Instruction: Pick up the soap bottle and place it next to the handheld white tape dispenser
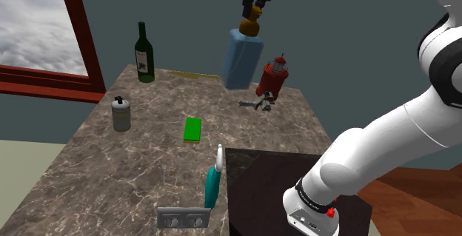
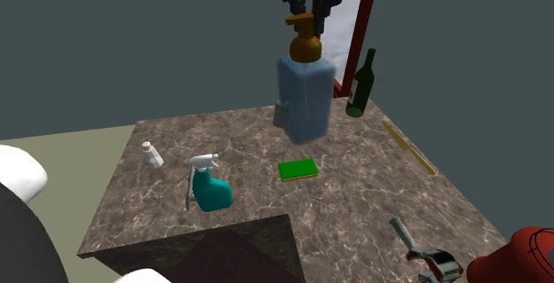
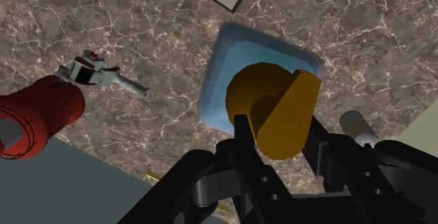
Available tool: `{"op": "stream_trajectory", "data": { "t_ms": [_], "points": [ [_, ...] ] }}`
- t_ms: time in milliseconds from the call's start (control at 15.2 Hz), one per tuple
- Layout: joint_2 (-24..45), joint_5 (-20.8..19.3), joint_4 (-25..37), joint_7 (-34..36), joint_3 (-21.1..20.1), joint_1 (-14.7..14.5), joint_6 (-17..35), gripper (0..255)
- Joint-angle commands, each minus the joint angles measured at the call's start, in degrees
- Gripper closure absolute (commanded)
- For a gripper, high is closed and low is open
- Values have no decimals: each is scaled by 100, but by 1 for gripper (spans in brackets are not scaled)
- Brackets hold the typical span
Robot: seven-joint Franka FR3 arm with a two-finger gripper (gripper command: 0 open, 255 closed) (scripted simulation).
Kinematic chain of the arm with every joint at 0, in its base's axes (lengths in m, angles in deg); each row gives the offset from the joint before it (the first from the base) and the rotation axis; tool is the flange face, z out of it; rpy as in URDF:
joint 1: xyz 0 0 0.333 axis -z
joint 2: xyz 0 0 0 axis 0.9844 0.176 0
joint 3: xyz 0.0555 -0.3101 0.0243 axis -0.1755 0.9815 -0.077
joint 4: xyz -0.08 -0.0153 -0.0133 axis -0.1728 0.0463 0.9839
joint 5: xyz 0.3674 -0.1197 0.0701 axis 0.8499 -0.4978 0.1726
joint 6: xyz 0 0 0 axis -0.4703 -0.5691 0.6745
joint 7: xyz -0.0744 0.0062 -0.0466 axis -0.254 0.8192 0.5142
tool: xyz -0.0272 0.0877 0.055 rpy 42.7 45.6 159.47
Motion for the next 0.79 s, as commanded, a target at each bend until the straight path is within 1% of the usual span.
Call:
{"op": "stream_trajectory", "data": {
  "t_ms": [0,396,726],
  "points": [
    [18,-59,-27,-348,222,108,55,255],
    [270,-208,201,-1233,783,406,107,255],
    [664,-281,615,-1954,1226,668,119,255]
  ]
}}
